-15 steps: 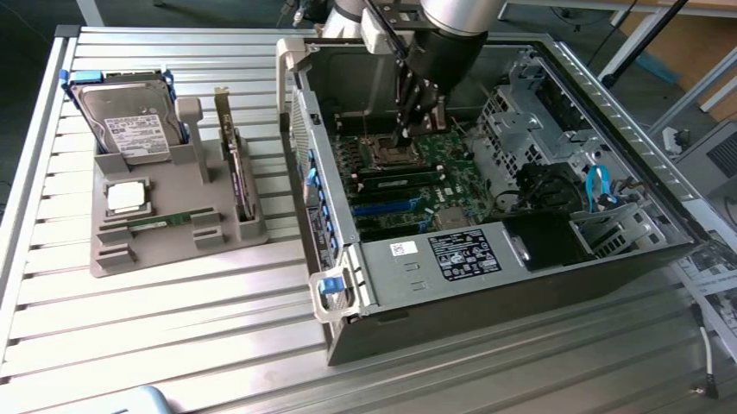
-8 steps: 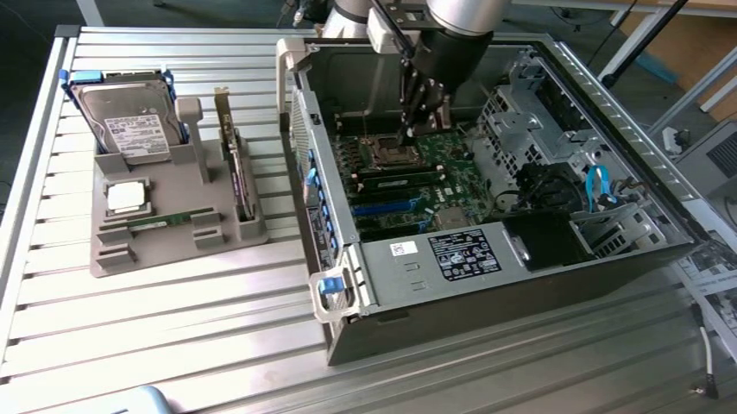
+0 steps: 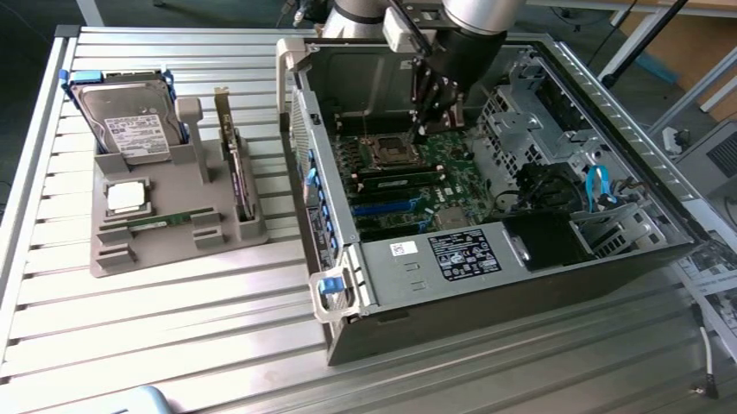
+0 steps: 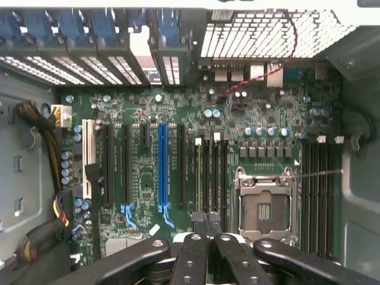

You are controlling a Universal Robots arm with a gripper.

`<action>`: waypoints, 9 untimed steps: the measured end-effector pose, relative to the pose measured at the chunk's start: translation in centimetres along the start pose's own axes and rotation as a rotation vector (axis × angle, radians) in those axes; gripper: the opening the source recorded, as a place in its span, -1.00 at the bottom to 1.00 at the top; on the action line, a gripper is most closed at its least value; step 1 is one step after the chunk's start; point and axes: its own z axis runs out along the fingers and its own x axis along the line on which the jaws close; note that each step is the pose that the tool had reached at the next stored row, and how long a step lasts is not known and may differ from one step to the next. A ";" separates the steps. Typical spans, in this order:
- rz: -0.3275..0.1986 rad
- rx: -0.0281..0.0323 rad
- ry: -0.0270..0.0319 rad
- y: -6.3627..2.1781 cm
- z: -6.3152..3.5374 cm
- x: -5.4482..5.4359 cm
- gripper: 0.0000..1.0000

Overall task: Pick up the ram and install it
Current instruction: 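Press down the ram until it locks into place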

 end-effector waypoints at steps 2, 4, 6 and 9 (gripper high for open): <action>0.000 0.0000 -0.0001 -0.48 -0.01 0.0 -0.79; 0.000 0.0000 0.0000 -1.01 -0.03 -0.1 -0.79; 0.000 0.0000 0.0001 -1.51 -0.04 -0.1 -0.79; 0.000 0.0000 0.0000 -2.26 -0.06 -0.2 -0.79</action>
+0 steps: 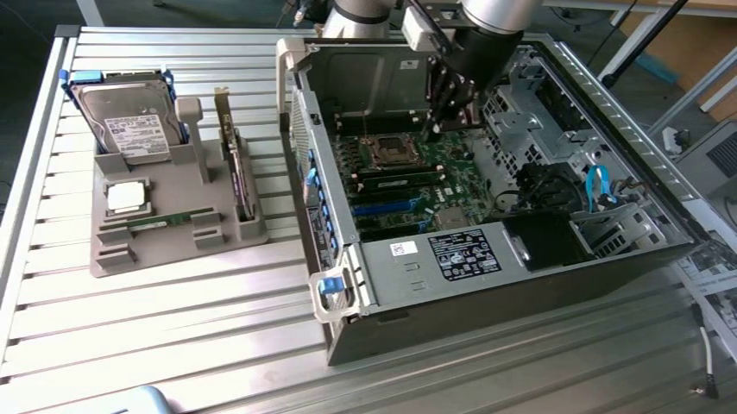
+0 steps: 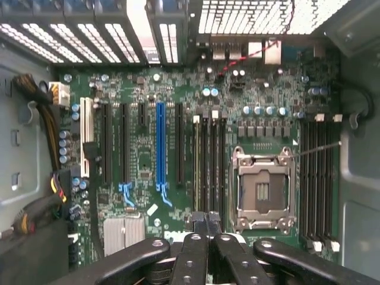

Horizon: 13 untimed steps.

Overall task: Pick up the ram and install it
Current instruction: 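Press down the ram until it locks into place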

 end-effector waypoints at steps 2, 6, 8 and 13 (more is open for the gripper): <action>0.000 0.0000 0.0001 -0.38 -0.01 0.0 -0.79; 0.000 0.0001 0.0000 -0.72 -0.02 -0.1 -0.79; -0.004 0.0000 0.0001 -0.76 -0.02 -0.1 -0.79; -0.021 -0.0005 0.0007 -0.80 -0.02 -0.1 -0.79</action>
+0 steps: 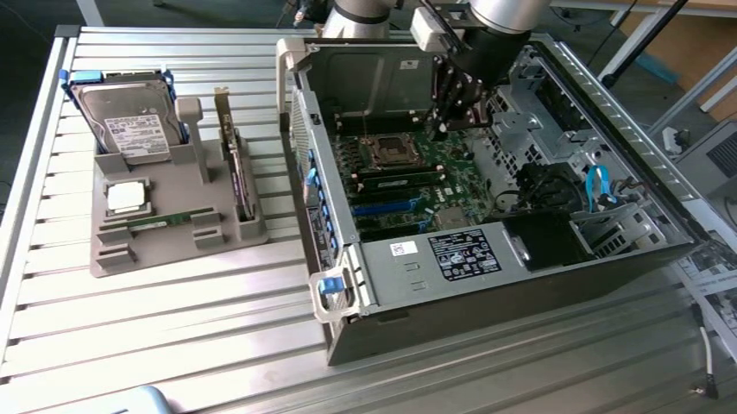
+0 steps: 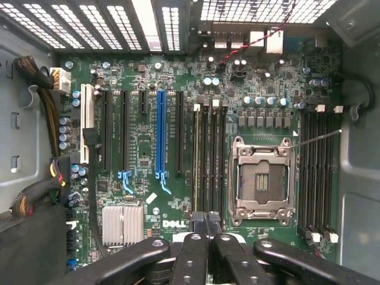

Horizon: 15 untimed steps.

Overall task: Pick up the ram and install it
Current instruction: 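Press down the ram until it locks into place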

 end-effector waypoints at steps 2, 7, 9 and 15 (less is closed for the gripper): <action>-0.001 0.0000 0.0001 0.00 0.00 0.0 -0.79; -0.001 0.0000 0.0001 0.01 -0.40 0.0 -0.79; -0.001 0.0000 0.0001 0.02 -0.79 0.0 -0.79; -0.001 0.0000 0.0001 0.06 -2.13 0.0 -0.79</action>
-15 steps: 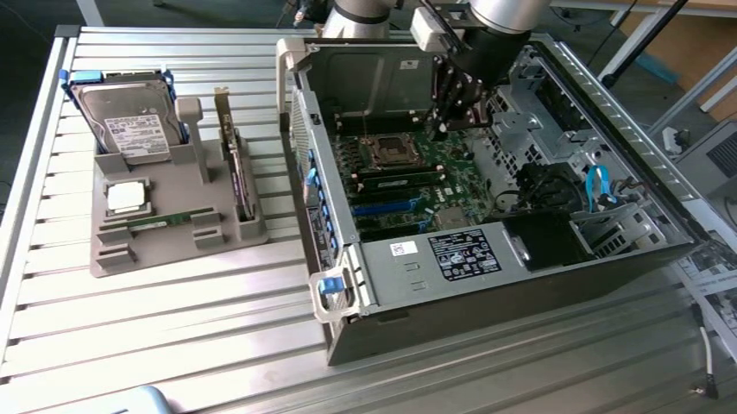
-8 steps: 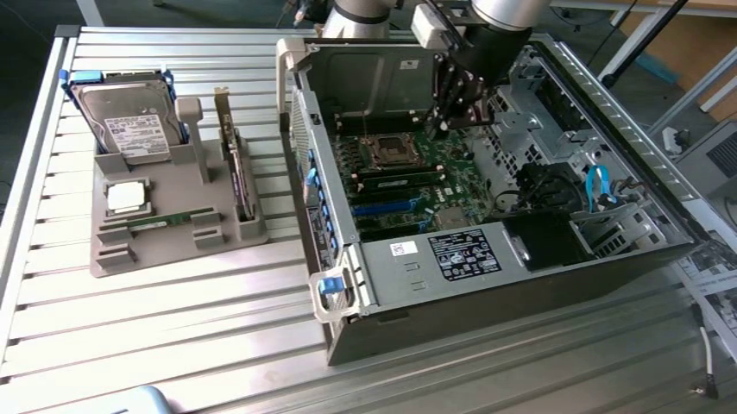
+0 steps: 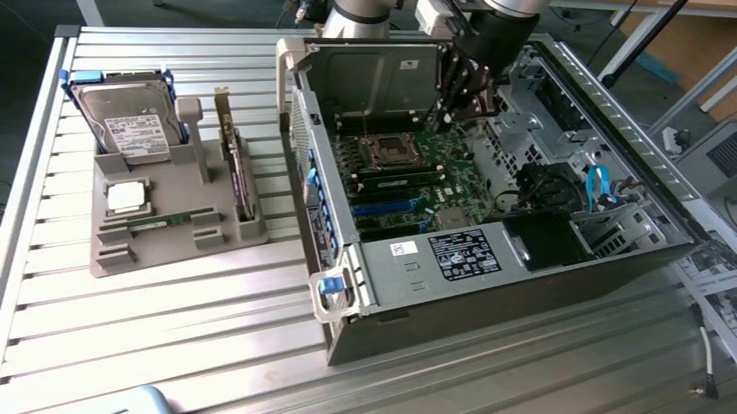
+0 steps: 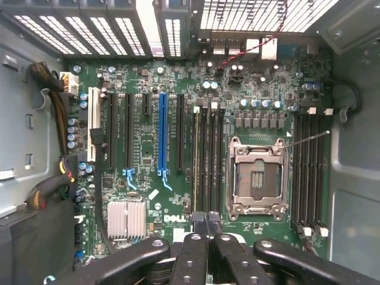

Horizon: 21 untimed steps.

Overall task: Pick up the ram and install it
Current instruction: 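Press down the ram until it locks into place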

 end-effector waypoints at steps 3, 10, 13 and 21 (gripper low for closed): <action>0.000 0.0000 0.0003 0.02 -0.58 0.0 -0.79; 0.000 -0.0001 0.0003 0.02 -0.74 0.0 -0.79; 0.000 0.0000 0.0001 0.02 -0.82 0.0 -0.79; 0.000 0.0000 0.0001 0.02 -0.82 0.0 -0.79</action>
